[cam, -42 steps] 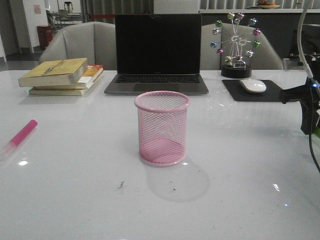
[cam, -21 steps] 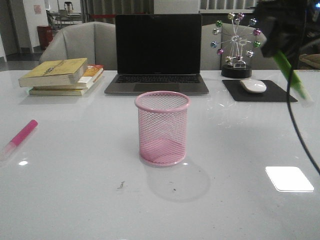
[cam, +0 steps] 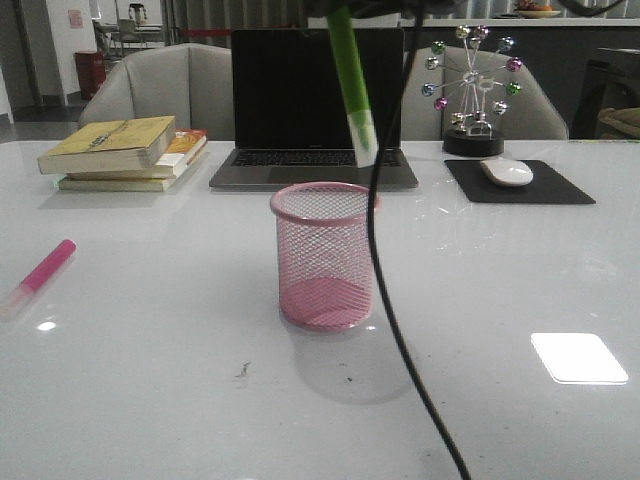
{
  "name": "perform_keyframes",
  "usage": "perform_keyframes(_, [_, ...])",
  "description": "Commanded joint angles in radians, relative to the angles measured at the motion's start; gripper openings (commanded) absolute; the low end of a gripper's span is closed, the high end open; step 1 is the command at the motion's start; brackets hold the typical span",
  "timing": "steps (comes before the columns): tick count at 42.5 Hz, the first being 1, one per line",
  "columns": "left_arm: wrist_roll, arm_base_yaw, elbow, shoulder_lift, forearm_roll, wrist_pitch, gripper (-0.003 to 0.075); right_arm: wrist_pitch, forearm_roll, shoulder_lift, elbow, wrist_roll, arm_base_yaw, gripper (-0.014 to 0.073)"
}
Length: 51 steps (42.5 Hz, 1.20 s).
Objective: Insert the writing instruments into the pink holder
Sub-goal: 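Lower the green marker into the holder and open the right gripper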
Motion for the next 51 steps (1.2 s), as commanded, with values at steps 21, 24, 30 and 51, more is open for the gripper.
perform_keyframes(21, [-0.003,-0.007,-0.028,0.009,-0.017,-0.066,0.0488,-0.382,-0.016,0.278,-0.024,-0.01,0.006,0.0196])
perform_keyframes(24, [-0.003,-0.007,-0.028,0.009,-0.017,-0.066,0.0488,-0.374,-0.015,0.295,-0.024,-0.01,0.006,0.0216])
perform_keyframes(30, [-0.003,-0.007,-0.028,0.009,-0.017,-0.066,0.0488,-0.353,-0.015,0.301,-0.024,-0.01,0.006,0.0391])
perform_keyframes(51, [-0.003,-0.007,-0.028,0.009,-0.017,-0.066,0.0488,0.134,-0.016,-0.083,-0.024,-0.072,-0.026,0.0489])
